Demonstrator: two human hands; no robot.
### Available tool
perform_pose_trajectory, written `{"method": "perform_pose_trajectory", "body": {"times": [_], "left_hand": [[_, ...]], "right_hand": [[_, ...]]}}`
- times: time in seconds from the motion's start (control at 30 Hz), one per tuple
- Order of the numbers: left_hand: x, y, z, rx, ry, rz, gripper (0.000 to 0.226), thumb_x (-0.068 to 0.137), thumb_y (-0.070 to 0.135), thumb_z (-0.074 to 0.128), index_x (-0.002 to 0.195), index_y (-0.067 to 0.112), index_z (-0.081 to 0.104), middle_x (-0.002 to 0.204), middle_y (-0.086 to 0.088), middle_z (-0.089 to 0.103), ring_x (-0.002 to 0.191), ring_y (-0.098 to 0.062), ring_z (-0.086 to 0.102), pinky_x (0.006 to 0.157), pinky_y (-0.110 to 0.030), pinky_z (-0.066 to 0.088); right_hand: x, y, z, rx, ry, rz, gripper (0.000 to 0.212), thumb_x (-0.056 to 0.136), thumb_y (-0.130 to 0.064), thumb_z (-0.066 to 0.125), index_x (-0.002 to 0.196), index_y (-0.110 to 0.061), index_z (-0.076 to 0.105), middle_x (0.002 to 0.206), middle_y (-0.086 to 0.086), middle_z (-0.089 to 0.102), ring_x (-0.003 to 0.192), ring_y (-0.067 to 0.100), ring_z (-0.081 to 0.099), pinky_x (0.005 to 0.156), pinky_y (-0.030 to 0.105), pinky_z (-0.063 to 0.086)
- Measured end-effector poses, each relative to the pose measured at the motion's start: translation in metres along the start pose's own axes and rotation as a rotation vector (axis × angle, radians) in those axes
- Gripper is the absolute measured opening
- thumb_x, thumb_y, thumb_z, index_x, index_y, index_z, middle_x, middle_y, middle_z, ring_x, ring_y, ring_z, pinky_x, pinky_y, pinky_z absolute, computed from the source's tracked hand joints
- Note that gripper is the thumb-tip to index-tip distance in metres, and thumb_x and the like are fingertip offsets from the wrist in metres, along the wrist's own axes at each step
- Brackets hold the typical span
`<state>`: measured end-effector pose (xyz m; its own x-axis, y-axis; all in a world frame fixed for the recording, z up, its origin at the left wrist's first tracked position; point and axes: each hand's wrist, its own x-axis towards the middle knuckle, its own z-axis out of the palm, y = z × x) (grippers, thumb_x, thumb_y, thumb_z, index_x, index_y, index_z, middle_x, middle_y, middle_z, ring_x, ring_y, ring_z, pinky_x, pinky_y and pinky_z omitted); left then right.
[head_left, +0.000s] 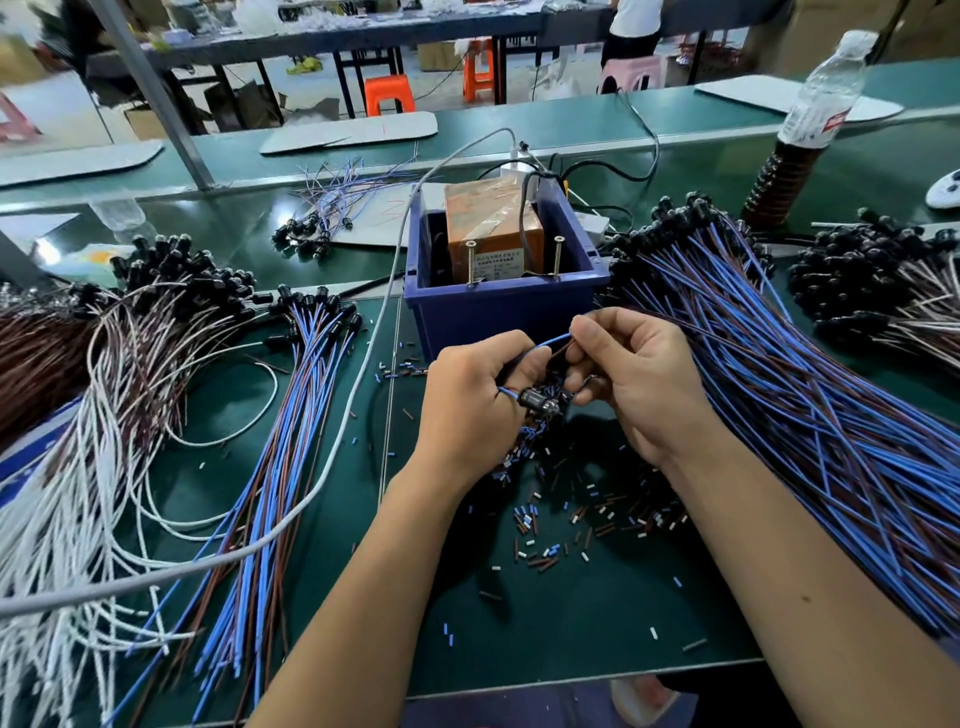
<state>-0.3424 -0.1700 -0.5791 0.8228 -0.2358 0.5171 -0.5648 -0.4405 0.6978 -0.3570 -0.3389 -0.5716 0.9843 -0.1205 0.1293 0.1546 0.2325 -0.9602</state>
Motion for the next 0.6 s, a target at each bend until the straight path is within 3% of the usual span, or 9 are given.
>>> {"method": "perform_pose_trajectory", "body": {"times": [0.3,0.43,0.5,0.6], "left_hand": [[0.0,0.006,0.0,-0.091,-0.035,-0.017,0.04,0.102,0.017,0.061,0.066,0.0,0.052,0.059,-0.015,0.045,0.058,-0.031,0.04,0.051,-0.042,0.033],[-0.002,0.004,-0.007,-0.162,0.036,-0.046,0.037,0.103,0.014,0.059,0.068,0.004,0.06,0.056,-0.003,0.047,0.054,-0.008,0.039,0.052,-0.026,0.03],[0.0,0.005,-0.008,-0.215,0.107,-0.072,0.035,0.104,0.014,0.057,0.07,0.007,0.063,0.056,0.006,0.046,0.055,-0.005,0.039,0.054,-0.021,0.03],[0.0,0.007,-0.001,-0.25,0.176,-0.097,0.034,0.105,0.014,0.057,0.072,0.008,0.062,0.058,0.001,0.048,0.056,-0.005,0.039,0.054,-0.022,0.03]], "right_hand": [[0.002,0.002,0.001,0.039,0.026,-0.004,0.014,0.102,-0.012,0.064,0.089,-0.006,0.064,0.067,0.001,0.064,0.049,0.012,0.06,0.043,0.018,0.048],[0.008,-0.002,-0.013,0.078,0.166,-0.029,0.017,0.102,-0.017,0.064,0.088,-0.008,0.065,0.068,0.0,0.065,0.051,0.012,0.058,0.043,0.02,0.046],[0.007,0.0,-0.014,-0.049,0.15,-0.066,0.014,0.1,-0.018,0.069,0.089,-0.01,0.068,0.07,0.002,0.068,0.048,0.013,0.057,0.04,0.022,0.044],[0.004,0.008,0.0,-0.111,0.09,-0.075,0.017,0.095,-0.029,0.074,0.088,-0.013,0.074,0.072,0.003,0.067,0.042,0.011,0.05,0.034,0.02,0.035]]}}
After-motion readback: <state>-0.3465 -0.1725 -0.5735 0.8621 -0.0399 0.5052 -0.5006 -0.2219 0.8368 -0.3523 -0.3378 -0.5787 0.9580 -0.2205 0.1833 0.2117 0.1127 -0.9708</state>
